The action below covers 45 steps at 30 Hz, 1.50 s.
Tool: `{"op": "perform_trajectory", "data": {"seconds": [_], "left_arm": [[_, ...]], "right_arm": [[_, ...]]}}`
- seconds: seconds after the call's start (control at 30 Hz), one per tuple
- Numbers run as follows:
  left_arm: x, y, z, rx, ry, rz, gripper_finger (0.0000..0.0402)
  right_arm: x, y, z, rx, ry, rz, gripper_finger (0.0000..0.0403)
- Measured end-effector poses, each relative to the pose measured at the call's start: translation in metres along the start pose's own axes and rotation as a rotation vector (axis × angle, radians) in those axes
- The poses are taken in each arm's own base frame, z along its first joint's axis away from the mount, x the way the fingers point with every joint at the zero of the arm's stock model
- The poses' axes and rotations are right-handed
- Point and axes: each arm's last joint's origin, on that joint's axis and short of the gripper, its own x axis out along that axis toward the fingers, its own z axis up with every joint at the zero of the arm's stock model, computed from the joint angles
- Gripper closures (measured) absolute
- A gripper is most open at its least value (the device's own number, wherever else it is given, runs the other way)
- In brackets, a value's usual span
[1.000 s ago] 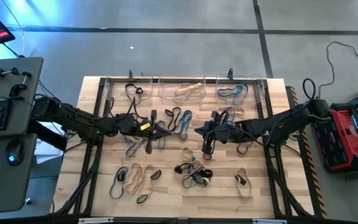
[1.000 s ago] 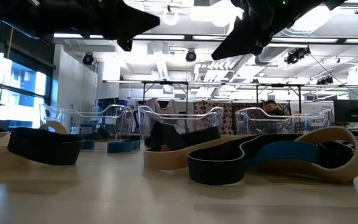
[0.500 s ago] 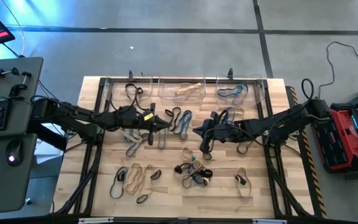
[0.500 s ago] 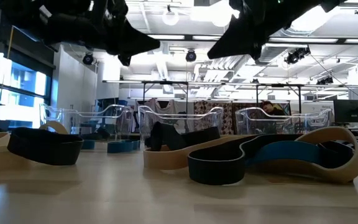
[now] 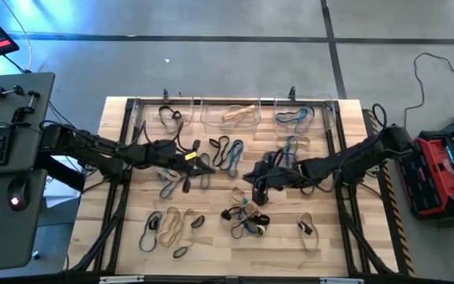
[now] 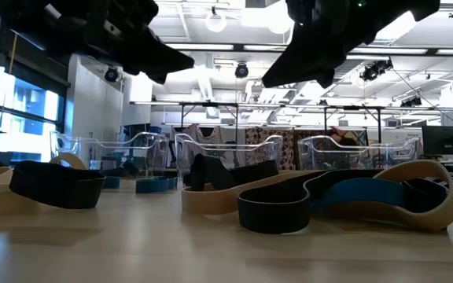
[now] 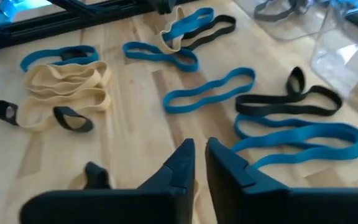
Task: Sort rubber bands into baskets
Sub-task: Put the black rubber band into the left transparent bin
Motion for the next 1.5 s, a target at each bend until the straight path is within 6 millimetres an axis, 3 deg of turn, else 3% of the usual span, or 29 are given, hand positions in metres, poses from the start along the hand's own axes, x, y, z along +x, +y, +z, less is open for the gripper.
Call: {"op": "perform_trajectory", "data": {"seconds": [0.33, 0.67, 1.0, 1.13, 1.5], "left_arm": [[0.0, -0.002, 0.001, -0.048, -0.01, -0.008, 0.0401], [0.0, -0.003, 0.0, -0.051, 0.001, -0.011, 0.0401], [0.0, -0.003, 0.0, -0.051, 0.003, -0.011, 0.0401], [0.0, -0.003, 0.0, -0.051, 0.004, -0.011, 0.0401], [0.0, -0.004, -0.005, -0.059, 0.05, -0.014, 0.0401]], "right_arm": [[0.015, 0.031, -0.016, 0.066, 0.015, 0.04, 0.0287], [0.045, 0.08, 0.007, -0.084, 0.189, 0.104, 0.0249], [0.062, 0.066, 0.012, -0.042, 0.318, 0.135, 0.0244], [0.063, 0.057, 0.003, -0.102, 0.43, 0.117, 0.0244], [0.083, 0.058, -0.023, -0.272, 0.552, 0.225, 0.0246]]}}
